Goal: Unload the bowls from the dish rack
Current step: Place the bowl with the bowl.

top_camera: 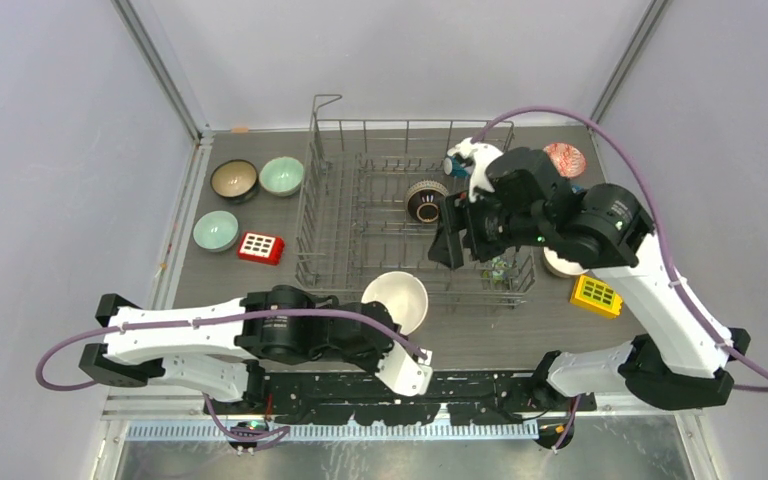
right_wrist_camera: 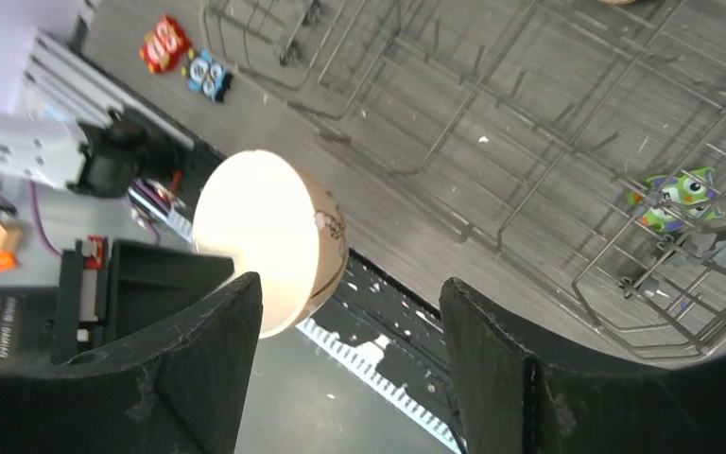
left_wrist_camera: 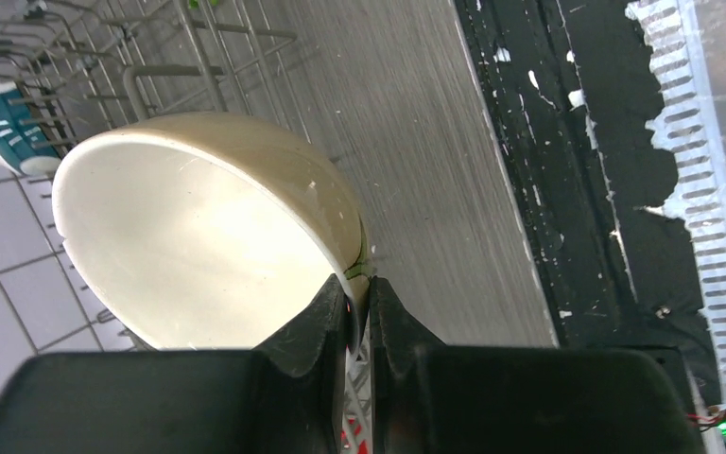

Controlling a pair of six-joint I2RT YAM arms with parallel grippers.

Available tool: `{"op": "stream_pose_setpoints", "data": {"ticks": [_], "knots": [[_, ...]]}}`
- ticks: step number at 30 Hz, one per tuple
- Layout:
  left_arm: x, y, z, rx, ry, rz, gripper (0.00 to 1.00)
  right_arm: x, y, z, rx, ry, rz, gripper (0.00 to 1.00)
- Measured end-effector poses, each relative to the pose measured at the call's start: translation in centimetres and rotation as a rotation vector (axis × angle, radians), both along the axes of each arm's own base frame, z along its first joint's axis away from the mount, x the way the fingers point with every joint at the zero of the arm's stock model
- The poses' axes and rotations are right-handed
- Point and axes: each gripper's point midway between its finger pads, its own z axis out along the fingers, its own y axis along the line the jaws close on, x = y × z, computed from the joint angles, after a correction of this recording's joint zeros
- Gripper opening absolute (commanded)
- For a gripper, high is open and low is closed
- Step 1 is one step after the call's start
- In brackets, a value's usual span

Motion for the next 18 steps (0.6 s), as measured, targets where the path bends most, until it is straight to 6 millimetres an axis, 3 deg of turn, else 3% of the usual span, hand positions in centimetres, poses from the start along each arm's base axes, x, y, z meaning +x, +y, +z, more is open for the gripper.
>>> {"op": "stream_pose_setpoints", "data": {"ticks": [8, 18], "knots": [[-0.5, 0.1, -0.5, 0.054, -0.029, -0.12, 0.0, -2.8, 3.0, -3.5, -0.158, 0.033, 0.149, 0.69], [-1.0, 0.9, -1.3, 0.123, -0.044, -0.209, 0.0, -2.3, 5.1, -7.3, -0.31, 0.061, 0.21, 0.56]]}}
